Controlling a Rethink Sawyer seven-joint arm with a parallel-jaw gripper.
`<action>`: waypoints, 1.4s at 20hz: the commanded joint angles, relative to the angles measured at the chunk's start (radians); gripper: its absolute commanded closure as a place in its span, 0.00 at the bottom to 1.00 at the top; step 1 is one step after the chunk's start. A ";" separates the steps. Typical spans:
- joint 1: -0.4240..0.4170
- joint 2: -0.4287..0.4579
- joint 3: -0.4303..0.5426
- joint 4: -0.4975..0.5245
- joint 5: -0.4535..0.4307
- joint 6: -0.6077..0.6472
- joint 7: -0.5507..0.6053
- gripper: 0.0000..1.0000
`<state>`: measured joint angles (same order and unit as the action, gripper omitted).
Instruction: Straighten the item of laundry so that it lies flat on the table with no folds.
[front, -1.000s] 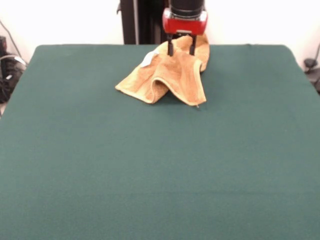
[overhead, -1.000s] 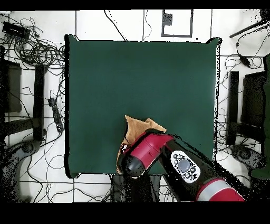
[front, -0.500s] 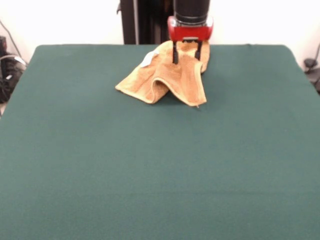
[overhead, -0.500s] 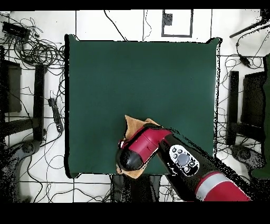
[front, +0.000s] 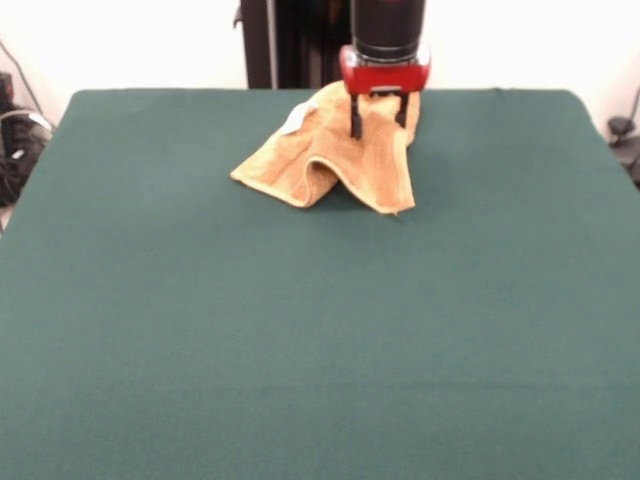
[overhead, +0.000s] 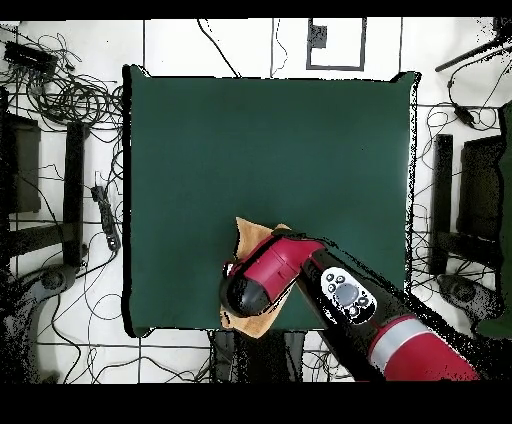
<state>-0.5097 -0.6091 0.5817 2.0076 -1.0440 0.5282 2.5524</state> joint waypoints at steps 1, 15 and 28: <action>0.040 0.069 0.083 -0.100 0.009 0.055 -0.271 0.00; 0.048 0.073 0.060 -0.090 -0.022 0.019 -0.229 1.00; 0.055 0.069 0.039 -0.077 -0.035 0.018 -0.210 1.00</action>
<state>-0.5040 -0.5462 0.5817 1.9793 -1.0461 0.5284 2.5524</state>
